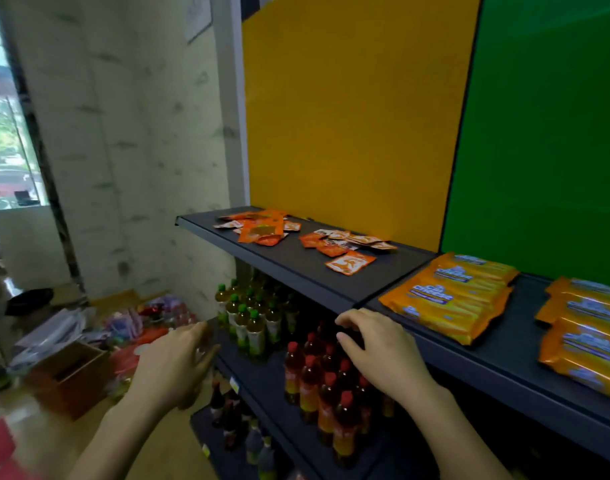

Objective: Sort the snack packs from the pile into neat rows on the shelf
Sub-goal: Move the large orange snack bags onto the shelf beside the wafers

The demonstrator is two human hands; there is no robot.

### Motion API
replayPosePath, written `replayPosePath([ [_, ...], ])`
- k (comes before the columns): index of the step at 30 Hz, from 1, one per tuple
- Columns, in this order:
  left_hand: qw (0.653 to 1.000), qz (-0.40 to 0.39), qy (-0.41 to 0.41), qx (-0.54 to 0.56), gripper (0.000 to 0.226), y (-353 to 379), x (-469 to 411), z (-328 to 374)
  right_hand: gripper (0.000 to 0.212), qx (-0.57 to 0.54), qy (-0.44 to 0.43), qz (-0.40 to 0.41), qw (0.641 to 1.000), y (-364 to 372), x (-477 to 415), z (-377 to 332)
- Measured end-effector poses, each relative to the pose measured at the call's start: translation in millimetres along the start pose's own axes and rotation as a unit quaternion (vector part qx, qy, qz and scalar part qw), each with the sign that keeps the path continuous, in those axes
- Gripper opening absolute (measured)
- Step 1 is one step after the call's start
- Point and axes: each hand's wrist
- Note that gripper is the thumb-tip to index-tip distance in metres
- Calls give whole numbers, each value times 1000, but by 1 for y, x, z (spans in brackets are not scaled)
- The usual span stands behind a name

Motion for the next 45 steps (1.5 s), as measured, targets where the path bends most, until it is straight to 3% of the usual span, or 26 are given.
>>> replayPosePath([
  [16, 999, -13, -30, 15, 32, 48, -94, -172, 26, -30, 57, -2, 998, 101, -173, -50],
  [27, 999, -3, -4, 43, 25, 96, -247, -231, 27, -15, 84, 32, 996, 156, -336, -45],
  [40, 987, 22, 26, 154, 21, 162, -400, -252, 51, 82, 222, -30, 971, 189, -430, -41],
  [45, 979, 26, 59, 195, 27, 191, -464, -250, 76, 116, 300, -61, 945, 203, -456, -46],
])
Point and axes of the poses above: each hand's wrist, its own x-axis away from the middle knuckle, its own y-axis out of the palm, z = x × y, and after that the axes turned 1 degree about -y, right-handed
